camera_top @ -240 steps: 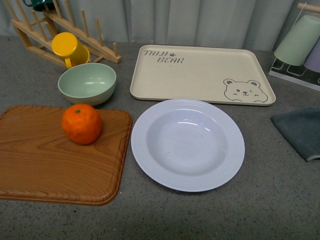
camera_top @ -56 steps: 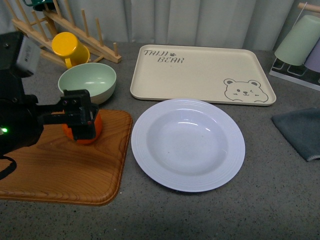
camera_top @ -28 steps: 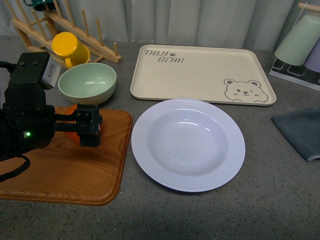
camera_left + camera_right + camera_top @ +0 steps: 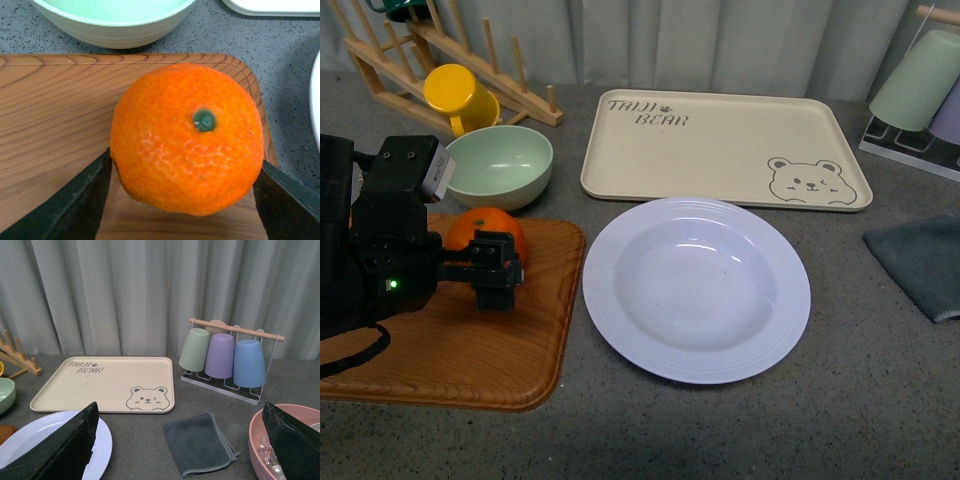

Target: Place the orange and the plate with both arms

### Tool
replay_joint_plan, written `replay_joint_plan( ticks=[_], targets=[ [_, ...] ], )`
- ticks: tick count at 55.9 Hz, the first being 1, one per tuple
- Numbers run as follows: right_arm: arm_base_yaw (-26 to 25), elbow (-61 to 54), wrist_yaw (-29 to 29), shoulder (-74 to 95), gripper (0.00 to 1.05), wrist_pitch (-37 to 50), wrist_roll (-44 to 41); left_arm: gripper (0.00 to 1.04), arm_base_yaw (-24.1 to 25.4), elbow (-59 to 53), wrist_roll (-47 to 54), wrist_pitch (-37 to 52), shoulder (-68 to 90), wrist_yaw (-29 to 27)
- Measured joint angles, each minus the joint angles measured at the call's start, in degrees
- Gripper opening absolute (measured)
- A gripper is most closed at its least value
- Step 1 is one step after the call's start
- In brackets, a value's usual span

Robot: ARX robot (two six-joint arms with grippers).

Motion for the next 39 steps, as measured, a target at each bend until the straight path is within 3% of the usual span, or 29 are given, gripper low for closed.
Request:
replay_joint_plan(
  ticks=[5,18,39],
  targets=[
    [0.0,0.0,0.0,0.0,0.96,0.0,0.0,0.66,0.0,0.0,0.0,0.0,0.0,0.2],
    [0.0,0.0,0.0,0.0,0.96,0.0,0.0,0.63,-1.5,-0.9,-0.6,-0.1,-1.9,0.6],
    [0.0,0.0,0.0,0.0,0.96,0.0,0.0,0.62,-13.3,2.2,-4.6,-2.3,-5.5,-0.9]
  ],
)
